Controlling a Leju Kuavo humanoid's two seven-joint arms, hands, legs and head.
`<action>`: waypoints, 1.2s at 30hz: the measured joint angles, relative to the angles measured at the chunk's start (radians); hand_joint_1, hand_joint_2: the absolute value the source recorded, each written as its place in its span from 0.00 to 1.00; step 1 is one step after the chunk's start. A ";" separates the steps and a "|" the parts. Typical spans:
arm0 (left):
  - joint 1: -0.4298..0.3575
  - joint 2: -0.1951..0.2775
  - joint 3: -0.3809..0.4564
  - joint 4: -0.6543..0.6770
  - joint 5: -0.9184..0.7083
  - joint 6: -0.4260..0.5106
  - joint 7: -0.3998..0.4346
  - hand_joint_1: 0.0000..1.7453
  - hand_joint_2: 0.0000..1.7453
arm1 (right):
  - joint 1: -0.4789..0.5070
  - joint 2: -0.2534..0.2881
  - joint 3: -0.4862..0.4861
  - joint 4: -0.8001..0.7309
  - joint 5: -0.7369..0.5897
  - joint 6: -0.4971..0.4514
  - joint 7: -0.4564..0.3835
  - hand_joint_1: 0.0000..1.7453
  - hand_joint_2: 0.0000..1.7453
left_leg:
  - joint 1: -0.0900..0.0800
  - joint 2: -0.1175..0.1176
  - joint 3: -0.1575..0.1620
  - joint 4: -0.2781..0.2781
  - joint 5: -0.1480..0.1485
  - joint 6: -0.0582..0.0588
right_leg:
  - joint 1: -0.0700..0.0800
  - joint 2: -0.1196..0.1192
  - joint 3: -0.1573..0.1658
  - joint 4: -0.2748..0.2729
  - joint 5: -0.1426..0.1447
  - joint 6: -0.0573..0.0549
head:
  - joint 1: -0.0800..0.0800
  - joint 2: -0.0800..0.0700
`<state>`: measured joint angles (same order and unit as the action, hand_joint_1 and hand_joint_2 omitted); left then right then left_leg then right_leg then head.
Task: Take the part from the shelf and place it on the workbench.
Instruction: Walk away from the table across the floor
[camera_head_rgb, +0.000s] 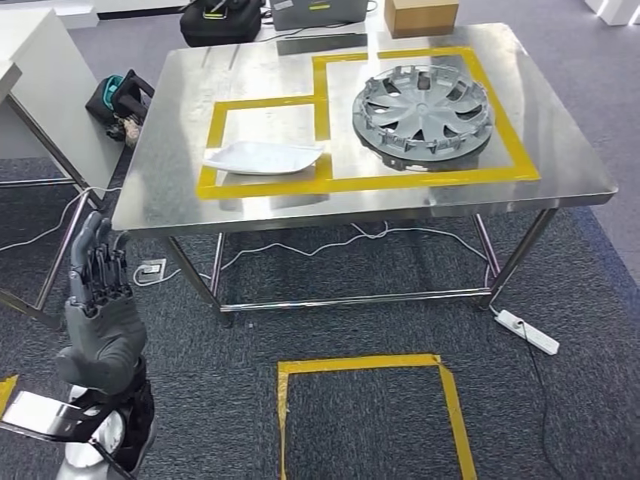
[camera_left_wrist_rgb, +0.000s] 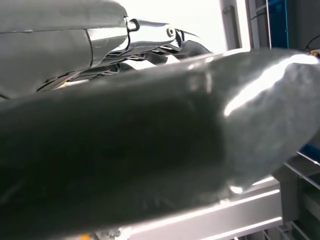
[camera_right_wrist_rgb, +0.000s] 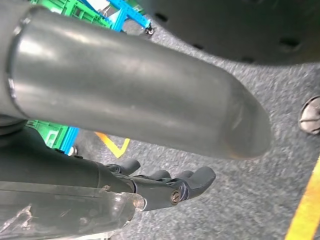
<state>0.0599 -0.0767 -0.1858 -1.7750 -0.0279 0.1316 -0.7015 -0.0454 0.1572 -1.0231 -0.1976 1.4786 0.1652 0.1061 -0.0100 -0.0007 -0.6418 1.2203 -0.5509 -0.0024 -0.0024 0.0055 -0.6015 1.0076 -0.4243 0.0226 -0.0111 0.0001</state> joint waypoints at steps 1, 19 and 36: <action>-0.002 0.000 0.000 0.000 0.000 0.000 0.000 0.00 0.00 | -0.001 0.000 0.000 0.000 0.000 0.000 0.000 0.00 0.00 | -0.010 0.000 0.044 -0.058 0.026 0.020 | 0.007 0.001 -0.009 0.000 0.009 -0.003 | 0.000 0.000; -0.007 0.000 -0.001 -0.002 0.003 0.000 0.000 0.00 0.00 | -0.004 0.004 -0.001 0.002 0.000 -0.004 -0.012 0.00 0.00 | -0.025 0.010 0.015 -0.261 0.196 0.038 | -0.006 0.000 0.132 0.016 -0.089 0.052 | 0.001 0.000; -0.005 0.002 -0.001 -0.002 -0.004 0.005 0.000 0.00 0.00 | -0.002 0.002 -0.001 0.002 -0.001 -0.001 -0.030 0.00 0.00 | 0.006 -0.011 0.105 -0.245 0.118 0.000 | -0.011 0.008 0.073 -0.025 -0.033 0.026 | -0.008 0.000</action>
<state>0.0546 -0.0742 -0.1865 -1.7765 -0.0314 0.1366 -0.7018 -0.0474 0.1590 -1.0243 -0.1961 1.4780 0.1646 0.0760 -0.0036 -0.0116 -0.5365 0.9752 -0.4331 -0.0020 -0.0133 0.0139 -0.5280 0.9827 -0.4571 0.0488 -0.0188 0.0004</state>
